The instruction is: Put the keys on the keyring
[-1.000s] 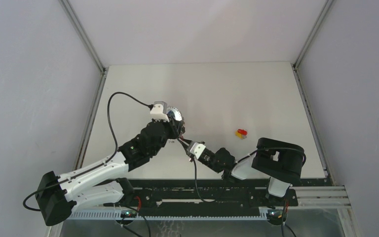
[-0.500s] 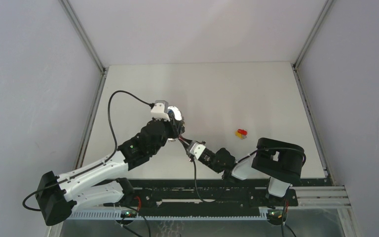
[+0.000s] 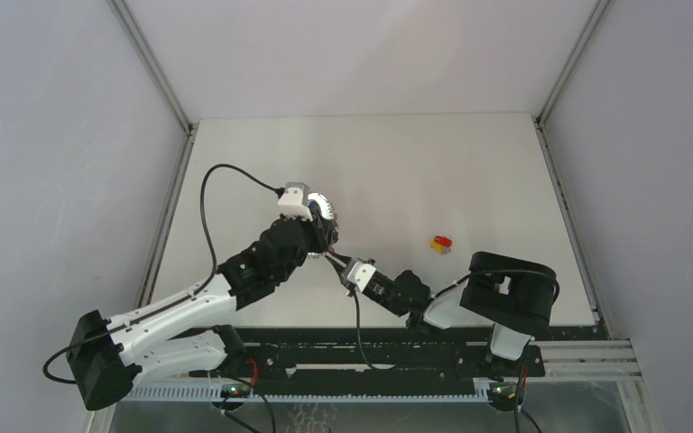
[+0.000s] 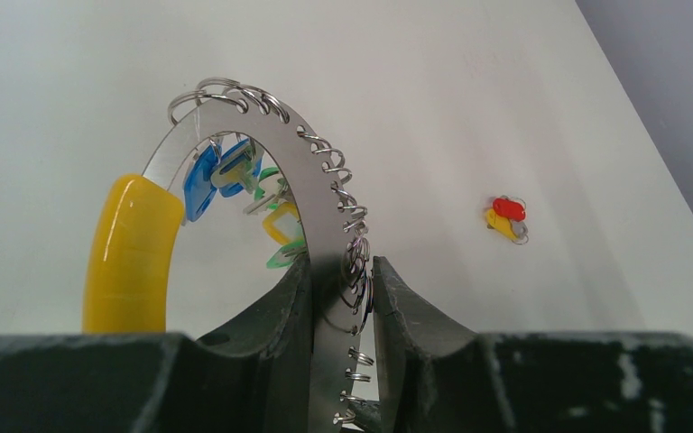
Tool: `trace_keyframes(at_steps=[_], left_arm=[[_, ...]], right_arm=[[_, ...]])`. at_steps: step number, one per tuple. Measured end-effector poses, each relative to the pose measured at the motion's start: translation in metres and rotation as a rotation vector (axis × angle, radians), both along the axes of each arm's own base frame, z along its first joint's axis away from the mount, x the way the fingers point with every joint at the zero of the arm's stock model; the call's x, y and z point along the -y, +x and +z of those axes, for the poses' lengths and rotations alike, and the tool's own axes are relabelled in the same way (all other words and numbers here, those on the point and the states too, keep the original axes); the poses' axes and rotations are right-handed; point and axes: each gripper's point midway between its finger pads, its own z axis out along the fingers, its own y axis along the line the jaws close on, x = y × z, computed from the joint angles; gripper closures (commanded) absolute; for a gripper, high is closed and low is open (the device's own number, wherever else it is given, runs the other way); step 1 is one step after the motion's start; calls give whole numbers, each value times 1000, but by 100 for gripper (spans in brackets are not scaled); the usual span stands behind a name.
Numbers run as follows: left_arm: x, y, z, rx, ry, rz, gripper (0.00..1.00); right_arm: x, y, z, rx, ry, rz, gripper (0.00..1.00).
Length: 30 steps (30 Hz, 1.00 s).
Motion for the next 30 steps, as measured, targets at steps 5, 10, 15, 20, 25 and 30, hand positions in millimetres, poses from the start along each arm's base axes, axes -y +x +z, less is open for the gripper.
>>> trace_keyframes(at_steps=[5, 10, 15, 20, 25, 30], left_arm=[[1, 0, -1, -2, 0, -5, 100], [1, 0, 0, -3, -2, -4, 100], [1, 0, 0, -3, -4, -3, 100], [2, 0, 1, 0, -10, -4, 100], [3, 0, 2, 0, -15, -7, 100], [4, 0, 4, 4, -29, -10, 100]], right_arm=[[0, 0, 0, -15, 9, 2, 87], [0, 0, -1, -25, 15, 5, 88], [-2, -2, -1, -37, 23, 21, 88], [-4, -5, -1, -46, 29, 35, 88], [-4, -4, -1, -52, 33, 34, 90], [-3, -3, 0, -53, 34, 25, 91]])
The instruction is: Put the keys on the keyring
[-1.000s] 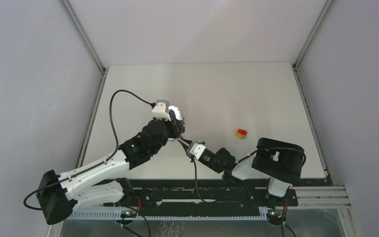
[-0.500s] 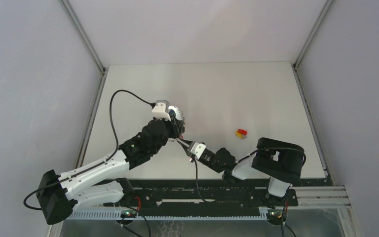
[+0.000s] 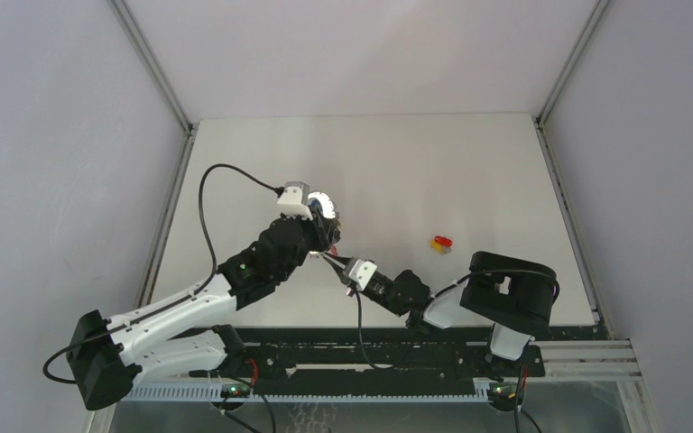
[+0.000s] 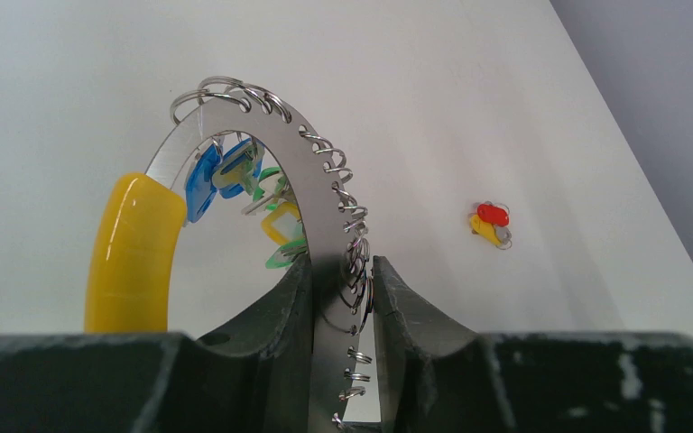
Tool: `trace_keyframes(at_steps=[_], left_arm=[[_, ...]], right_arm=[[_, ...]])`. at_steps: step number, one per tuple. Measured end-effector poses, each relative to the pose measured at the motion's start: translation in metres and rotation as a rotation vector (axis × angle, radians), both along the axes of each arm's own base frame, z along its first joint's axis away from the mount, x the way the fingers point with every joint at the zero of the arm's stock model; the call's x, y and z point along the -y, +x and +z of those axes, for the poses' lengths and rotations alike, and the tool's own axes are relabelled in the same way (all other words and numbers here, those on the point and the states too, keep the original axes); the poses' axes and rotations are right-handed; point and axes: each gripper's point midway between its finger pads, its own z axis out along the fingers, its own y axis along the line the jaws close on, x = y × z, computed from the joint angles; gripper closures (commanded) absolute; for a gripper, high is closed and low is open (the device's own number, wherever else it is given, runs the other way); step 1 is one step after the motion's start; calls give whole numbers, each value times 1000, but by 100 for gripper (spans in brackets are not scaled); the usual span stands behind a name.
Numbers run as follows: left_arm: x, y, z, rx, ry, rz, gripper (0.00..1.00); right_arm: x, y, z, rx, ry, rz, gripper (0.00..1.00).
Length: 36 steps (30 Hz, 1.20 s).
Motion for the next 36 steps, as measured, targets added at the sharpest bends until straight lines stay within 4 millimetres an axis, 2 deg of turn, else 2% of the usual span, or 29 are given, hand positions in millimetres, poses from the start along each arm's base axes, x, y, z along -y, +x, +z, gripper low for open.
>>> trace_keyframes(at_steps=[21, 36], left_arm=[[2, 1, 0, -8, -15, 6, 100], [-2, 2, -3, -15, -7, 27, 100]], right_arm=[[10, 15, 0, -37, 21, -93, 85], [10, -5, 4, -25, 23, -10, 80]])
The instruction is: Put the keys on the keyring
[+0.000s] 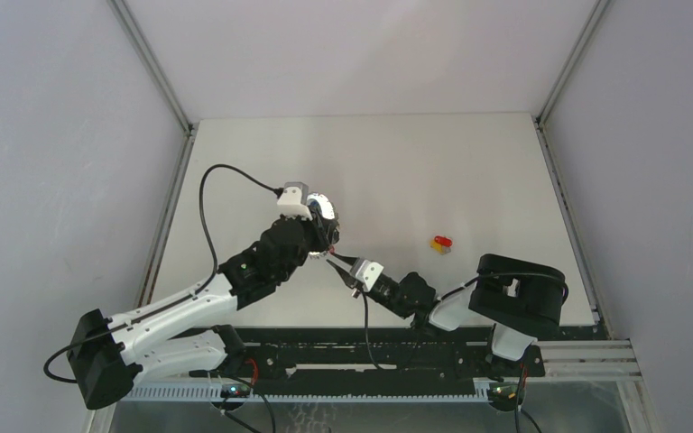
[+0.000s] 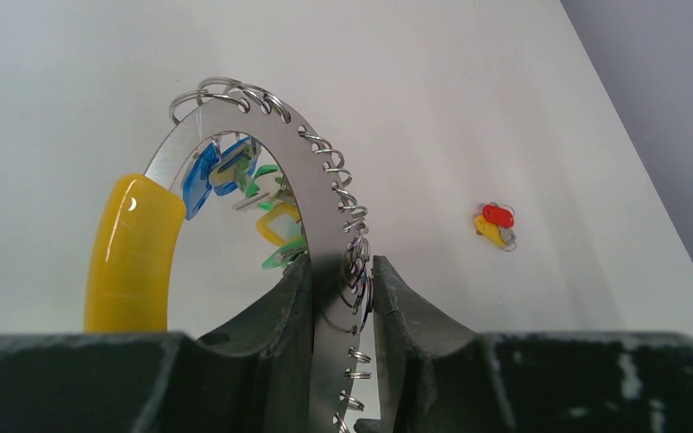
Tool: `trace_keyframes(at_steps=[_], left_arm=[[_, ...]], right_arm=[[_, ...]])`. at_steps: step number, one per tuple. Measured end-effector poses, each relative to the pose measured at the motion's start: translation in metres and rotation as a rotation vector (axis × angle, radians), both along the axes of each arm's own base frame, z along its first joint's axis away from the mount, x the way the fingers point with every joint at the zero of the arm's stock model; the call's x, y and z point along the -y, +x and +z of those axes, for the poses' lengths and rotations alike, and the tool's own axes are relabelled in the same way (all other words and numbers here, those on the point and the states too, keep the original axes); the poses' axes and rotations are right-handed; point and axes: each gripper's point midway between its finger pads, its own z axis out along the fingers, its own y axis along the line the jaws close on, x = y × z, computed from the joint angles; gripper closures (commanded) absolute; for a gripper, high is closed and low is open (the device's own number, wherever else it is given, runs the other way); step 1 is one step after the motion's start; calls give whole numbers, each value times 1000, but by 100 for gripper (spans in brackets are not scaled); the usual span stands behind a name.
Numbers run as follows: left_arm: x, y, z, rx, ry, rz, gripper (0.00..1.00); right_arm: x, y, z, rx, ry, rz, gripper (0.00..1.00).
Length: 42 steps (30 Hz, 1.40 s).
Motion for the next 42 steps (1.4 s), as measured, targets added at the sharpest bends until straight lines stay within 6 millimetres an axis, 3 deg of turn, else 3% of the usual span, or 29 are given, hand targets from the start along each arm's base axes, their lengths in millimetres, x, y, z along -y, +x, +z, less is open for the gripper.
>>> trace_keyframes(at_steps=[13, 42], left_arm=[[1, -1, 0, -9, -17, 4, 100], [4, -3, -1, -27, -40, -10, 100]], right_arm=[[-4, -5, 1, 14, -3, 34, 84], [-8, 8, 1, 18, -3, 5, 89]])
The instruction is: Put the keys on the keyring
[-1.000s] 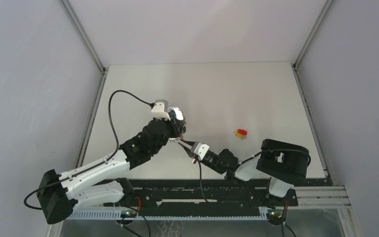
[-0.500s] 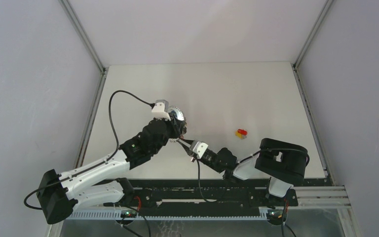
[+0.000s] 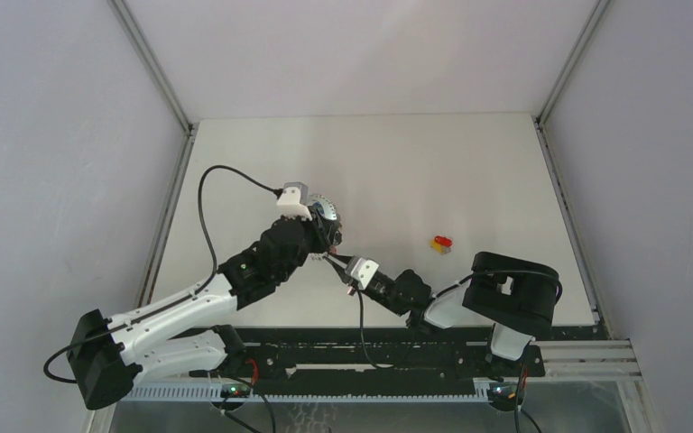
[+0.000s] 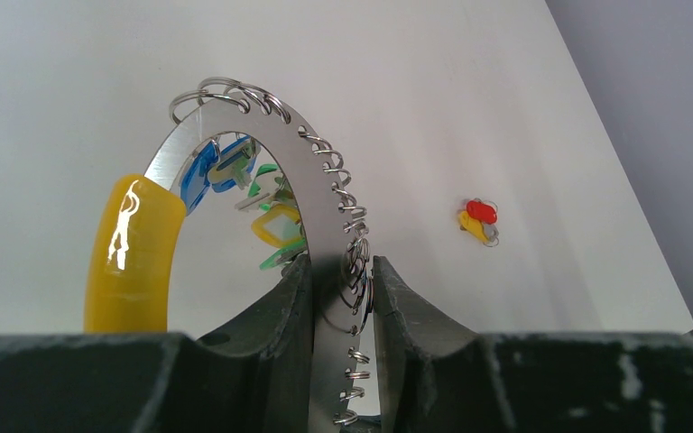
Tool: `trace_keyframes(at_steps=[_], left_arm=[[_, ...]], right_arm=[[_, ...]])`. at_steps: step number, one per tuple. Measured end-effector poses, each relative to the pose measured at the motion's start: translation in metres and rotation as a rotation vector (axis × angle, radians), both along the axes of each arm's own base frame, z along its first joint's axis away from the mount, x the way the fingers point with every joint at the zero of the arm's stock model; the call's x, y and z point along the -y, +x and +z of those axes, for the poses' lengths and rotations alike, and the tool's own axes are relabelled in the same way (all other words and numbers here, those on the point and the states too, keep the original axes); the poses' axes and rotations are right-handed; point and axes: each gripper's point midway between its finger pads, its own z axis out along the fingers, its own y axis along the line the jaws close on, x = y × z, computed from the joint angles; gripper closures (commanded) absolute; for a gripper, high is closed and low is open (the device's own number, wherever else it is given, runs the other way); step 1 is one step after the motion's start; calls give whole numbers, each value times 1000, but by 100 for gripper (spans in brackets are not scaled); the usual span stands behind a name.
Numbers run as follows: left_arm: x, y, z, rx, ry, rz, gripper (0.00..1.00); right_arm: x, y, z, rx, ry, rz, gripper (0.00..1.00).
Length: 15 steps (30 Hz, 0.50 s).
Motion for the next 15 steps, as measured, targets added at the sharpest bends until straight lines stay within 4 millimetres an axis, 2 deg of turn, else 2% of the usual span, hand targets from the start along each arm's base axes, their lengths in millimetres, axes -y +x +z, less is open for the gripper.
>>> trace_keyframes(at_steps=[6, 12, 15], left_arm=[[0, 0, 0, 0, 0, 0, 100], [0, 0, 0, 0, -1, 0, 100], [0, 0, 0, -1, -2, 1, 100]], right_arm=[[0, 1, 1, 0, 3, -7, 89], [2, 3, 1, -3, 4, -20, 99], [2, 4, 1, -4, 5, -25, 100]])
